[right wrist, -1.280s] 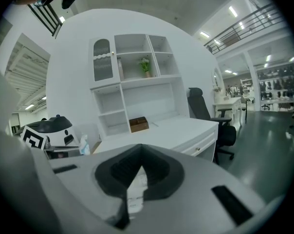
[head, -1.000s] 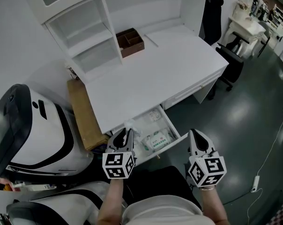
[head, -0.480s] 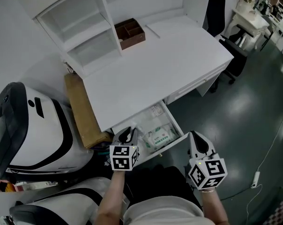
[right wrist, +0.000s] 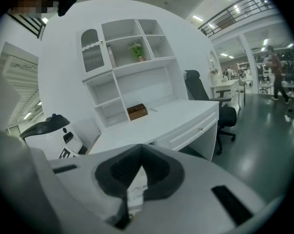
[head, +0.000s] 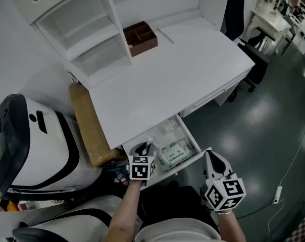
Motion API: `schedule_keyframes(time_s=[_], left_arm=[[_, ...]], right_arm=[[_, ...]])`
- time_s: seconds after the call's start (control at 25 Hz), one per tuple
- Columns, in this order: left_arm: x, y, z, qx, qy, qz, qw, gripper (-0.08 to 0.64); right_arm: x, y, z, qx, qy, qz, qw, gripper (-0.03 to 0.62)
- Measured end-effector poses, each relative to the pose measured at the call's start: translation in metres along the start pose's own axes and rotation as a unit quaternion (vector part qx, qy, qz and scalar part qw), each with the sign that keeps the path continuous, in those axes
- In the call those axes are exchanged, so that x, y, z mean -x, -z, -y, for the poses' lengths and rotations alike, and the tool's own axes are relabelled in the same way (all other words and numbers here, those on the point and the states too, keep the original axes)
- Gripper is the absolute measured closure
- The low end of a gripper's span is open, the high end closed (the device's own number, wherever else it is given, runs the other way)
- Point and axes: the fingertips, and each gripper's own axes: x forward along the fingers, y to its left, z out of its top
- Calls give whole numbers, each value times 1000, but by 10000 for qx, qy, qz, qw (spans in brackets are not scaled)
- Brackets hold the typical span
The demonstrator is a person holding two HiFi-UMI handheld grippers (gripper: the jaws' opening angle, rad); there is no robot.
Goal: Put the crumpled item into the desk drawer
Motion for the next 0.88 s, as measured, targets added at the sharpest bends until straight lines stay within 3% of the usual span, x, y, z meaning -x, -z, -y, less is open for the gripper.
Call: schedule_keyframes(time_s=[0.36,0.88], left_arm=[[-51,38,-14,-83,1,-759,9971,494],[-100,67,-7,-627,-118,-1578,9854,492]], right_arm=[[-2,11,3,-53,57,-155,9998,591],[0,22,11,-9,173,-345,9993,591]])
